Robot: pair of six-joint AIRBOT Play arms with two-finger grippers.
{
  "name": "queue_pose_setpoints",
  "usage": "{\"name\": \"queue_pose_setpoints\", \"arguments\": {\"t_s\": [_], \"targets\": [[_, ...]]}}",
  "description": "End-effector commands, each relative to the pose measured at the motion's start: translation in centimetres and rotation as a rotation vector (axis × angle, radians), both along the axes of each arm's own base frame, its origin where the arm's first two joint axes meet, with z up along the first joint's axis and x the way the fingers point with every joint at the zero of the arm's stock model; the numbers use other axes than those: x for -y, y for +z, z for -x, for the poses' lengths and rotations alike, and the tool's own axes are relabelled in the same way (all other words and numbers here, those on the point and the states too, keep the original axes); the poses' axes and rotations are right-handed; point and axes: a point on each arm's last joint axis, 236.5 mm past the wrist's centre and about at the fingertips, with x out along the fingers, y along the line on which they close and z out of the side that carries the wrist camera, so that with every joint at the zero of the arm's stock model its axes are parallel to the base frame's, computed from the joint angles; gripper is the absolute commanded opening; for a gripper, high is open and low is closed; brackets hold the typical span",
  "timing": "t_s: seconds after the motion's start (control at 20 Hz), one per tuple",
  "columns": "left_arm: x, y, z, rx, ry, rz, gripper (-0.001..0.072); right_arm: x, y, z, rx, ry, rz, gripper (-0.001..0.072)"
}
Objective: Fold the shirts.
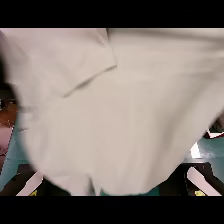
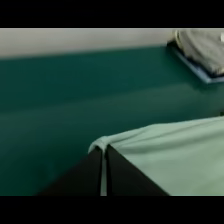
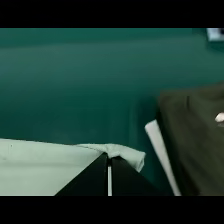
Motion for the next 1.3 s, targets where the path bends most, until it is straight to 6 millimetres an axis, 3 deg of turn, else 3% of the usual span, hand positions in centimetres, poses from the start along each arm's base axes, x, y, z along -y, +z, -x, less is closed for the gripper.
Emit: {"name": "queue_pose_setpoints", "arguments": {"t_s": [0.0,0.05,0.15,0.2,0.3,0.45,0.65,0.75,0.85,1.0,1.25], "targets": [[0.1,-16.1,-3.6,-0.419,-0.057,0.094,0.0025,-0.8,-12.4,-2.8,-0.377,0.083,-0.147,0.0015],[0.3,-19.4,-4.9,-0.477,-0.067,0.101,0.0025,-1.5,-15.3,-4.1,-0.437,0.095,-0.181,0.0015],[0.4,-23.9,-8.3,-0.509,-0.064,0.095,0.0026,-2.3,-20.5,-7.1,-0.506,0.082,-0.232,0.0014],[0.0,-25.2,-10.2,-0.5,-0.029,0.106,0.0026,-2.6,-22.5,-8.8,-0.508,0.069,-0.243,0.0015],[-1.1,-26.1,-14.0,-0.445,0.058,0.183,0.0026,-2.8,-25.1,-12.4,-0.46,0.039,-0.246,0.0014],[-2.7,-25.3,-18.1,-0.328,0.098,0.158,0.0025,-3.2,-25.7,-17.9,-0.306,0.015,-0.211,0.0015],[-3.8,-24.2,-20.7,-0.25,0.109,0.115,0.0026,-4.1,-23.7,-22.6,-0.131,0.007,-0.174,0.0015],[-3.7,-25.2,-20.5,-0.257,0.08,0.065,0.0026,-4.2,-23.8,-22.8,-0.119,0.014,-0.127,0.0014],[-3.8,-27.0,-19.3,-0.31,0.036,-0.021,0.0025,-4.3,-25.0,-21.7,-0.182,0.046,-0.044,0.0014],[-3.8,-30.4,-15.7,-0.455,-0.068,-0.162,0.0025,-4.2,-27.9,-18.3,-0.354,0.095,0.051,0.0013],[-3.9,-35.8,-10.0,-0.683,-0.178,-0.24,0.0025,-5.4,-33.6,-12.2,-0.578,0.133,0.037,0.0013]]}}
